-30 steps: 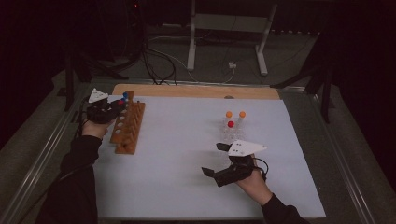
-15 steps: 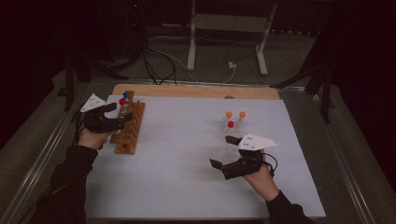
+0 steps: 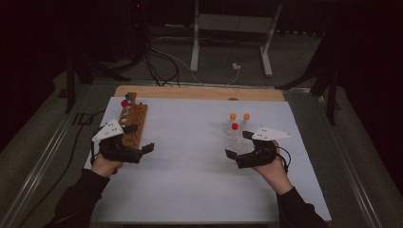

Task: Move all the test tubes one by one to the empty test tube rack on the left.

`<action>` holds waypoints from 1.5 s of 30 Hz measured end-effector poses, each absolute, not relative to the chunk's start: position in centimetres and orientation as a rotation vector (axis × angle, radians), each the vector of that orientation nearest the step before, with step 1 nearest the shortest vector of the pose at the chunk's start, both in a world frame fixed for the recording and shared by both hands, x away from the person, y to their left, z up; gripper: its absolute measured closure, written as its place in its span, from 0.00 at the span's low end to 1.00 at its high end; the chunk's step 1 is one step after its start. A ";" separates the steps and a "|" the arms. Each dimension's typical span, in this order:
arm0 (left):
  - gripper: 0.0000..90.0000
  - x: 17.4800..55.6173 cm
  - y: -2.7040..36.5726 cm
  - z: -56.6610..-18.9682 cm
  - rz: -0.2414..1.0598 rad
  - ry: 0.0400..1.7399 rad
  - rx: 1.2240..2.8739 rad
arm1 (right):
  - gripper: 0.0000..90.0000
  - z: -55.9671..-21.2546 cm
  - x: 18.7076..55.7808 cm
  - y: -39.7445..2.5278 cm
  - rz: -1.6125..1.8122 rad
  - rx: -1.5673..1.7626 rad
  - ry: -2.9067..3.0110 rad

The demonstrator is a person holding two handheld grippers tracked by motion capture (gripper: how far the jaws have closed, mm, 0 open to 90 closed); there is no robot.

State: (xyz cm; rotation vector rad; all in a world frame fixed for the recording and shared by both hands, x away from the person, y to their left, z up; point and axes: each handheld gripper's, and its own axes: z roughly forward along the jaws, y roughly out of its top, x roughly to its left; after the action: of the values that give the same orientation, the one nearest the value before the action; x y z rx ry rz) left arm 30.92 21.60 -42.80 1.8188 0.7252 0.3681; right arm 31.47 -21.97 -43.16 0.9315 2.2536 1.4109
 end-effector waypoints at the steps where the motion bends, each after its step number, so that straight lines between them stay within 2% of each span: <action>1: 0.02 30.6 21.2 -43.0 0.358 0.712 1.823 | 0.02 -43.4 31.8 -22.0 1.385 0.943 2.259; 5: 0.02 29.6 19.8 -43.4 0.349 0.662 1.846 | 0.08 -44.2 33.1 -22.0 1.325 0.996 2.267; 10: 0.02 28.9 18.9 -43.7 0.326 0.630 1.847 | 0.21 -44.9 34.3 -22.2 1.264 1.062 2.237; 20: 0.02 28.8 18.7 -44.2 0.312 0.631 1.859 | 0.56 -45.6 36.6 -22.0 1.134 1.105 2.250; 31: 0.02 28.7 18.5 -44.5 0.306 0.620 1.870 | 0.74 -45.9 37.9 -21.4 1.140 1.115 2.262; 34: 0.02 28.6 18.5 -44.4 0.305 0.619 1.869 | 0.81 -46.0 37.9 -21.2 1.123 1.121 2.262; 45: 0.02 28.7 18.5 -44.5 0.298 0.624 1.869 | 0.82 -44.9 37.4 -21.6 1.171 1.092 2.222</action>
State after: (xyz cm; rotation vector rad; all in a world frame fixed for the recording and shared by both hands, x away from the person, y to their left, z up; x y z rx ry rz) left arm 28.67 18.54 -44.48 1.8690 0.6235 0.2977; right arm 37.35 -21.58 -44.88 1.0917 2.2220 1.1711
